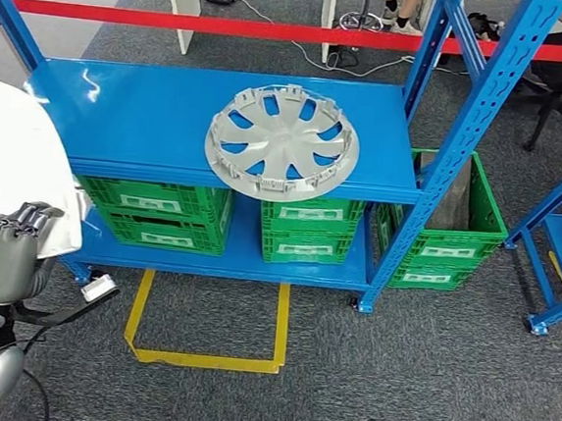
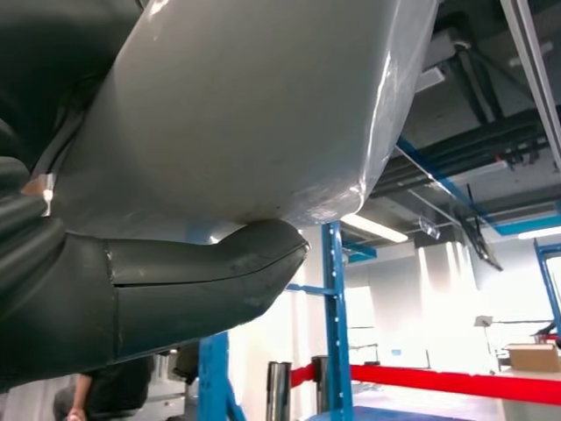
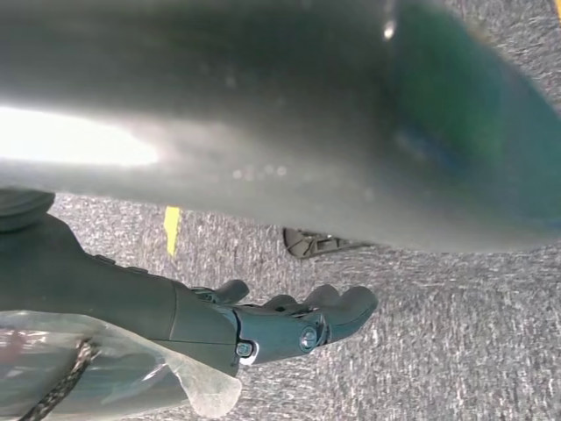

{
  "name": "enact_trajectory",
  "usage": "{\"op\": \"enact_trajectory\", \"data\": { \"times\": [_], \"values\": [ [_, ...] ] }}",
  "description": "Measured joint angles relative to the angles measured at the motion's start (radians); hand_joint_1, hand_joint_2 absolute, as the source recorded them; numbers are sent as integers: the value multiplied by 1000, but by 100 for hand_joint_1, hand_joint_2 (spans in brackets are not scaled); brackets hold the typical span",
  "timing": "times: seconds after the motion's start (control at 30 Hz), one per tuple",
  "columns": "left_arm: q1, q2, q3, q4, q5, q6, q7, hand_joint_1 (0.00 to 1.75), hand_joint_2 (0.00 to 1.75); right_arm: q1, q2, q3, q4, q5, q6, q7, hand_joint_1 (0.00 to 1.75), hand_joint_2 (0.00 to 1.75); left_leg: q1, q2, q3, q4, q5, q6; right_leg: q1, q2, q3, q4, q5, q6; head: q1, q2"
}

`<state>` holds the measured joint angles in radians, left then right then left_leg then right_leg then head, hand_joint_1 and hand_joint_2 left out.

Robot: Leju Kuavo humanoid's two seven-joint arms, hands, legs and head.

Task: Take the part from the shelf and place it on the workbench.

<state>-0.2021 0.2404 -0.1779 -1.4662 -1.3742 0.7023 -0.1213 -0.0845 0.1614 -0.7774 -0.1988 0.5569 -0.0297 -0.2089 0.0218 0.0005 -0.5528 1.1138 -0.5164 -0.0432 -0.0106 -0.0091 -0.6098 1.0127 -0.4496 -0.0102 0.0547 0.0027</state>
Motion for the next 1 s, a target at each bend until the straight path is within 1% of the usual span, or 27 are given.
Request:
{"op": "enact_trajectory", "data": {
  "times": [0.03,0.07,0.1,0.17,0.2,0.23,0.3,0.33,0.37,0.4,0.43,0.47,0.5,0.53,0.57,0.6,0.67,0.7,0.73,0.77,0.8,0.83,0.87,0.9,0.93,0.97,1.0],
  "values": [
    [7,3,4,-9,4,0,-7,175,175,-1,1,0,0,1,-3,-2,0,0,0,-1,39,-60,-1,4,1,1,-8,4,6,6,2,0],
    [14,4,8,-18,9,0,-16,175,175,-1,2,0,0,3,-7,-4,0,0,-2,-2,62,-100,-7,9,2,2,-14,7,14,13,5,0],
    [21,5,13,-25,11,0,-26,175,175,-2,3,0,0,4,-10,-6,0,0,-6,-4,67,-118,-11,16,2,3,-18,6,22,20,8,0],
    [35,4,22,-33,13,1,-48,175,175,0,5,0,0,6,-15,-11,0,0,-8,-3,52,-123,4,34,-1,4,-27,4,31,34,14,0],
    [39,2,25,-36,13,1,-60,175,175,0,5,0,0,5,-16,-14,0,0,-8,-1,42,-124,15,45,-2,4,-37,15,15,39,16,0],
    [41,0,27,-38,13,1,-71,175,175,1,5,-1,0,5,-16,-16,0,0,-7,0,31,-127,26,54,-3,6,-50,43,-21,42,19,0],
    [46,-9,31,-41,11,1,-90,175,175,1,5,-2,0,2,-17,-22,0,0,-9,1,3,-127,49,66,-4,7,-86,161,-122,46,28,0],
    [50,-15,32,-42,9,1,-98,175,175,2,5,-4,0,1,-17,-25,0,0,-11,1,-12,-126,60,68,-3,7,-99,228,-159,46,31,0],
    [54,-21,33,-43,6,1,-105,175,175,2,4,-5,0,0,-17,-29,0,0,-14,1,-26,-125,71,68,-3,7,-102,278,-173,46,34,0],
    [58,-29,33,-42,4,1,-112,175,175,3,3,-7,0,-1,-18,-33,0,0,-16,2,-40,-124,81,68,-2,7,-90,294,-163,45,35,0],
    [62,-36,33,-42,1,1,-118,175,175,4,1,-8,0,-2,-20,-38,0,0,-18,2,-54,-123,91,68,0,7,-60,275,-137,41,36,0],
    [65,-43,33,-42,-2,1,-122,175,175,4,-2,-10,0,-4,-22,-44,0,0,-19,1,-65,-123,101,67,1,8,-12,220,-108,36,37,0],
    [67,-50,33,-42,-6,1,-125,175,175,4,-6,-12,-1,-6,-23,-49,0,0,-21,1,-74,-122,110,64,4,9,44,144,-93,29,37,0],
    [67,-55,33,-42,-11,1,-126,175,175,3,-10,-14,-2,-9,-23,-55,0,0,-22,1,-81,-121,118,61,6,10,100,63,-91,24,38,0],
    [67,-59,33,-43,-14,1,-127,175,175,1,-14,-17,-3,-10,-23,-58,0,0,-23,2,-86,-121,128,57,9,11,139,2,-98,20,38,0],
    [67,-63,33,-43,-16,1,-127,175,175,0,-17,-21,-4,-11,-24,-60,0,0,-23,2,-90,-122,138,52,12,12,160,-33,-106,19,40,0],
    [70,-68,34,-47,-12,1,-136,175,175,1,-20,-28,-4,-12,-29,-55,0,0,-22,2,-98,-126,155,42,12,9,152,-50,-96,12,43,0],
    [73,-71,36,-50,-7,1,-143,175,175,2,-21,-31,-4,-12,-31,-52,0,0,-21,2,-105,-121,145,36,10,7,144,-53,-84,5,43,0],
    [77,-72,40,-53,-1,1,-152,175,175,3,-22,-34,-5,-12,-32,-50,0,0,-20,1,-115,-99,114,31,7,4,133,-56,-71,-3,42,0],
    [81,-74,45,-56,3,1,-160,175,175,4,-23,-37,-5,-12,-32,-50,0,0,-18,0,-129,-56,65,26,5,1,122,-58,-58,-9,40,0],
    [84,-75,49,-57,8,1,-167,175,175,5,-24,-39,-5,-13,-31,-51,0,0,-16,0,-143,6,9,20,5,0,109,-56,-46,-13,37,0],
    [87,-76,53,-58,13,1,-175,175,175,6,-24,-41,-5,-14,-28,-53,0,0,-13,0,-155,77,-35,16,6,-1,94,-54,-35,-14,36,0],
    [90,-77,57,-59,19,1,-185,175,175,7,-24,-44,-5,-16,-25,-57,0,0,-12,0,-160,136,-56,12,6,-3,78,-50,-26,-14,35,0],
    [92,-78,60,-59,24,1,-195,175,175,8,-24,-47,-5,-17,-20,-61,0,0,-10,0,-153,169,-53,9,6,-5,61,-44,-17,-12,35,0],
    [93,-79,64,-59,27,1,-207,175,175,8,-24,-49,-5,-19,-17,-64,0,0,-9,0,-131,167,-32,8,6,-6,43,-37,-9,-10,35,0],
    [94,-80,68,-60,29,1,-219,175,175,8,-23,-52,-5,-18,-15,-67,0,0,-8,0,-91,127,-5,8,5,-7,26,-28,-2,-7,35,0],
    [94,-83,71,-63,31,1,-231,175,175,8,-22,-53,-5,-16,-15,-68,0,0,-7,0,-37,60,7,9,5,-7,11,-19,4,-2,34,0]
  ]
}}
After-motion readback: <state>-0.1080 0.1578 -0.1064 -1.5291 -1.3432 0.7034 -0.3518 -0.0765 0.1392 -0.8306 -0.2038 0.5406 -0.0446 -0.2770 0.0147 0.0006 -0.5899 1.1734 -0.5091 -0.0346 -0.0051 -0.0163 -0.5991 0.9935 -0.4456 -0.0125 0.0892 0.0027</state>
